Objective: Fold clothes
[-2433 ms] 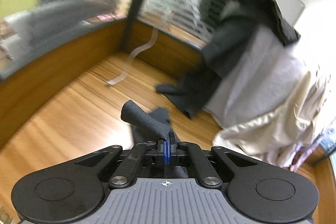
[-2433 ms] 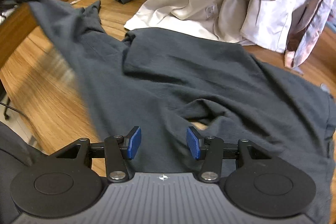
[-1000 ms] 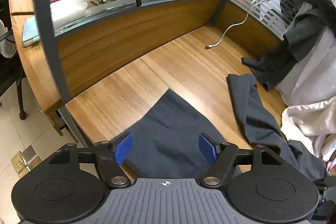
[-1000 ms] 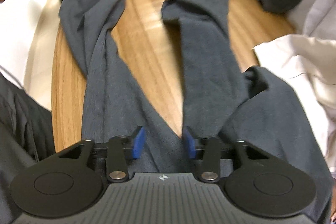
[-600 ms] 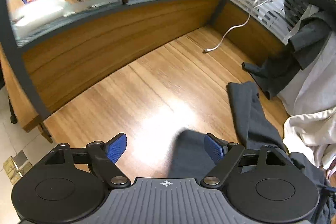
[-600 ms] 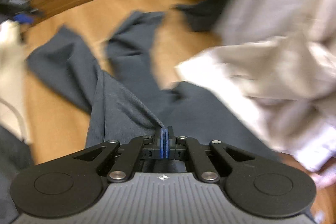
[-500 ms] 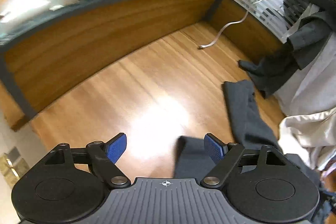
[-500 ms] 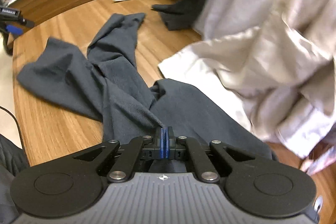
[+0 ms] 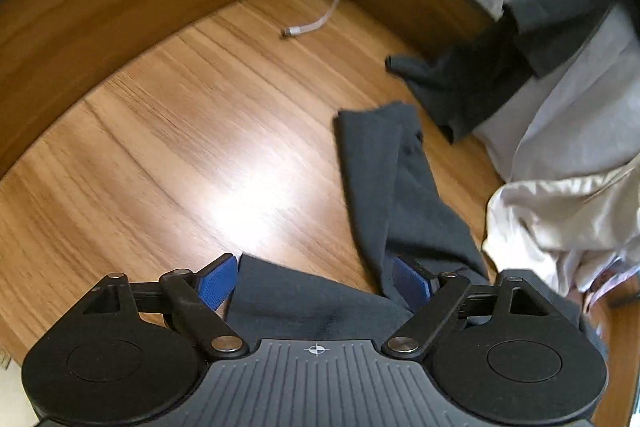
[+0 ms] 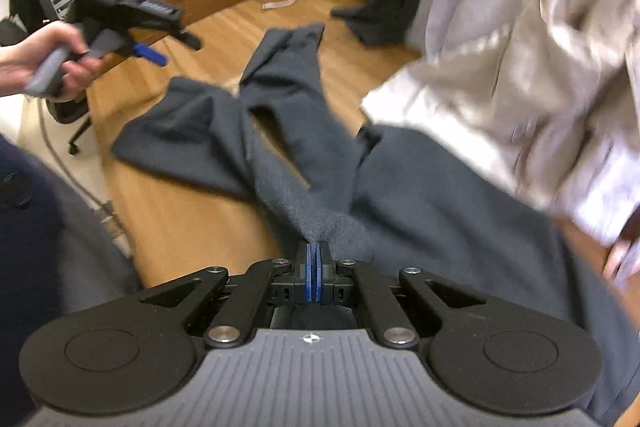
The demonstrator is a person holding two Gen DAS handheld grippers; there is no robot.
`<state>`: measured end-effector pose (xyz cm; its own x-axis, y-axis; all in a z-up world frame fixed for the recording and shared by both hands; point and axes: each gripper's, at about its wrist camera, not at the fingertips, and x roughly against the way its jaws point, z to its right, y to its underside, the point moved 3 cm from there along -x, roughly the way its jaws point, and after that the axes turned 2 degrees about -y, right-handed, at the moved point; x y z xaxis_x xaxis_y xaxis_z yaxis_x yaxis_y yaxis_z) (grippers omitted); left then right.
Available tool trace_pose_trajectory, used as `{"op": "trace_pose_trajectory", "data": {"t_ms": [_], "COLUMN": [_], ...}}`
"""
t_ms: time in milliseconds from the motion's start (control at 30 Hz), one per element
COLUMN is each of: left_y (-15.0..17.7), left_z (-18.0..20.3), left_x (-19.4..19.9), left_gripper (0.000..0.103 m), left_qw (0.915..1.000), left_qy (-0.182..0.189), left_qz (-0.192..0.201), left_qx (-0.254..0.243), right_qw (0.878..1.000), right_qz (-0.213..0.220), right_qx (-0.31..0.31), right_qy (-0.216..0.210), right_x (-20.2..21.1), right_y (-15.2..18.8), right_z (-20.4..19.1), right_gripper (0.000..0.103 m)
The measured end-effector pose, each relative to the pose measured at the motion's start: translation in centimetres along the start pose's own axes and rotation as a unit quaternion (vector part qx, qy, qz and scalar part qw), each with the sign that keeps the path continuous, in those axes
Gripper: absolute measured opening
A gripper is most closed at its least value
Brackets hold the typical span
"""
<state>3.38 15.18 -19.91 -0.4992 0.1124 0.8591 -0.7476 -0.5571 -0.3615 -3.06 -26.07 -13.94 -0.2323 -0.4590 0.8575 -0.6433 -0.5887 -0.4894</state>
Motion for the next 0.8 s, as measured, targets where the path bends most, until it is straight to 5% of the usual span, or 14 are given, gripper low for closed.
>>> {"op": "trace_pose_trajectory", "data": {"t_ms": [333, 800], "left_y": [0.1, 2.3], "left_z": [3.9, 6.8], "left_x": [-2.1, -4.8], "left_gripper": [0.086, 0.084], "left_qw": [0.9982, 0.9872], "left_qy": [-0.021, -0.088], "left_qz": [-0.053, -0.132], "left_qx": [-0.02, -0.011], "right_qw": [0.993, 0.989], "right_qz": [-0.057, -0.05], "right_qx": [-0.104, -0.136], "right_qy": [-0.025, -0.006], "right_x": [-1.9, -1.7], "right_y": [8.4, 11.7], "right_z": [-1.2, -0.3], "right_gripper": [0.002, 0.002]}}
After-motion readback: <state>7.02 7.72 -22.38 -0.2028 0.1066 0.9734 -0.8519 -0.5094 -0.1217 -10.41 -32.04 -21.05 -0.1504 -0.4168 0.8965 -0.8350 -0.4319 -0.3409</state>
